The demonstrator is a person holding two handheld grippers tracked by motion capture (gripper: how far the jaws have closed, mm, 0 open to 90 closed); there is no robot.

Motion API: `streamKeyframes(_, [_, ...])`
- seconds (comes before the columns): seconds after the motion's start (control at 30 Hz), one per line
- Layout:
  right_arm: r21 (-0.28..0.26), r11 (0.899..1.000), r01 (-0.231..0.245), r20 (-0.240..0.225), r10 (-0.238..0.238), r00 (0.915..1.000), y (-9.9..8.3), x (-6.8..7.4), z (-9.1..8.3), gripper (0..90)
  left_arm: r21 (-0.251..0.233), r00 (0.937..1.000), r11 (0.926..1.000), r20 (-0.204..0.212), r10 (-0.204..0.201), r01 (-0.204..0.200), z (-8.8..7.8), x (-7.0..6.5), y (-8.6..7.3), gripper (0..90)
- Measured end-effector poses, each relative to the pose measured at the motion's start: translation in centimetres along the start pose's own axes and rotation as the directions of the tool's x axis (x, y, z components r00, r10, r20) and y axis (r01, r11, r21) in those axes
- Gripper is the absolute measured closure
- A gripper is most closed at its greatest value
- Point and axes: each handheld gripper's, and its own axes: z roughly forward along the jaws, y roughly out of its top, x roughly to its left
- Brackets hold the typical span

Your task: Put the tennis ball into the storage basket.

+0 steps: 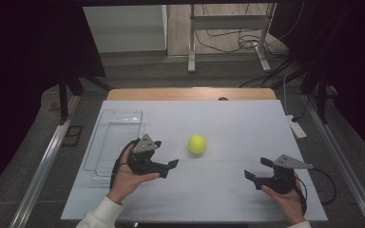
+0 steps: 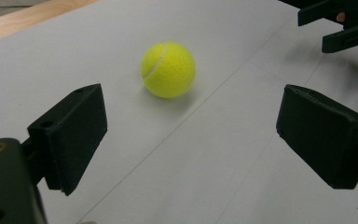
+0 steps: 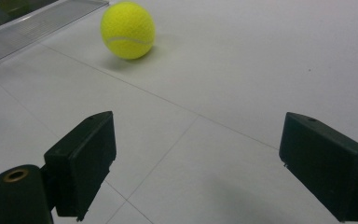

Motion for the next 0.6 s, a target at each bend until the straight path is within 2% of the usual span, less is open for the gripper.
streamKeyframes(0.17, [0.003, 1.000, -0.001, 0.004, 0.000, 1.0000, 0.0, 0.0, 0.0, 11.1, -0.003, 1.0000, 1.0000, 0.007, -0.003, 0.003, 0.3, 0.1, 0.5, 9.3])
streamKeyframes(0.6, [0.004, 1.000, -0.002, 0.001, 0.002, 1.0000, -0.2, 0.0, 0.0, 11.1, 0.031, 0.9998, 0.9994, 0.019, 0.012, -0.012, 1.7, 0.0, 1.6, 9.1])
